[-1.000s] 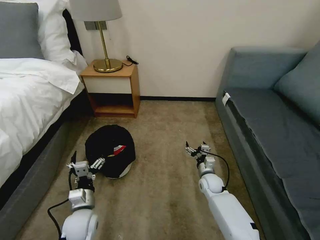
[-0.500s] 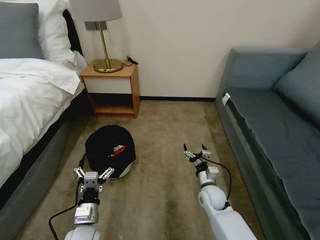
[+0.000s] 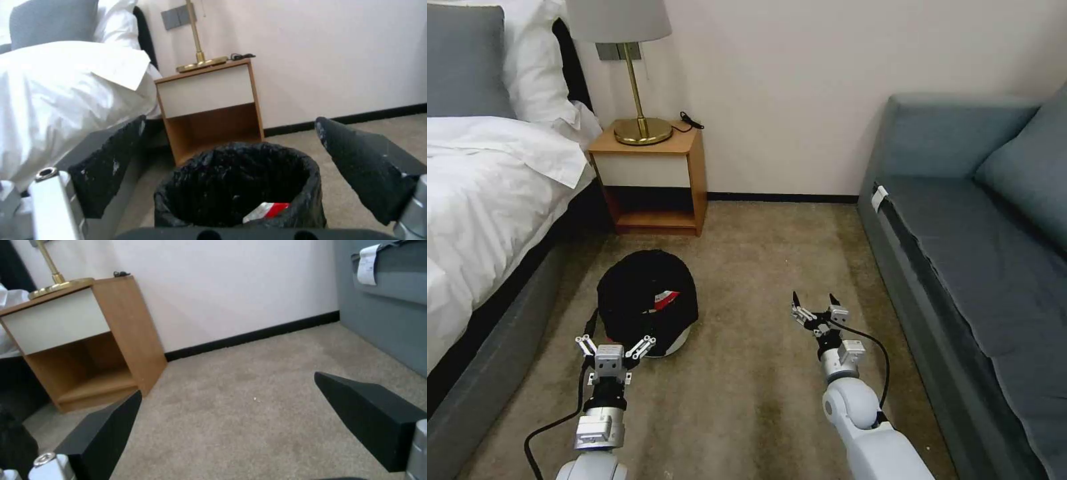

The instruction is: Pick up the trash bin, then pick up the garbage on the floor and place it into the trash bin.

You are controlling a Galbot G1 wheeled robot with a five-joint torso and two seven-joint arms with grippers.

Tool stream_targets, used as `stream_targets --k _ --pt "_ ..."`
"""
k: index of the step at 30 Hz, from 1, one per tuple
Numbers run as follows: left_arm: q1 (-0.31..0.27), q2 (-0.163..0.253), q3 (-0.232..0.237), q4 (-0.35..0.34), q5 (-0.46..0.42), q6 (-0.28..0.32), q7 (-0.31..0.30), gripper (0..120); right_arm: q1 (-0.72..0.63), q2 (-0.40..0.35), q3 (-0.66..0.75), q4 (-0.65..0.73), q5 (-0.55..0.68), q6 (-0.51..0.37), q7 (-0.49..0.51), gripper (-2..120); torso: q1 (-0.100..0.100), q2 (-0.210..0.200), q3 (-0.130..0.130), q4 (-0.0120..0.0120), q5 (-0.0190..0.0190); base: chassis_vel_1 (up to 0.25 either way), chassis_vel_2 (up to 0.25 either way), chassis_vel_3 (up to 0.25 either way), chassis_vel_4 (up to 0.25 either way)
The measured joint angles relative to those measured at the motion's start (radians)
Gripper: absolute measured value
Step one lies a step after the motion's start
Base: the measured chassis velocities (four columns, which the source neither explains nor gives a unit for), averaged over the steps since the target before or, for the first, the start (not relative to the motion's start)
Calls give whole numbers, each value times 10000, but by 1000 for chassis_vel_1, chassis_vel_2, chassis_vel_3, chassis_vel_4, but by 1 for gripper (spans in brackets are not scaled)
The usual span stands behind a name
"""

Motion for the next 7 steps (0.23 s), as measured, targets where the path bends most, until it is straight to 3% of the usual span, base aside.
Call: stream_targets --k 7 --pt "-5 0 -1 6 -12 9 -8 100 14 0 -4 -19 -4 2 -4 100 0 0 0 0 0 0 0 0 0"
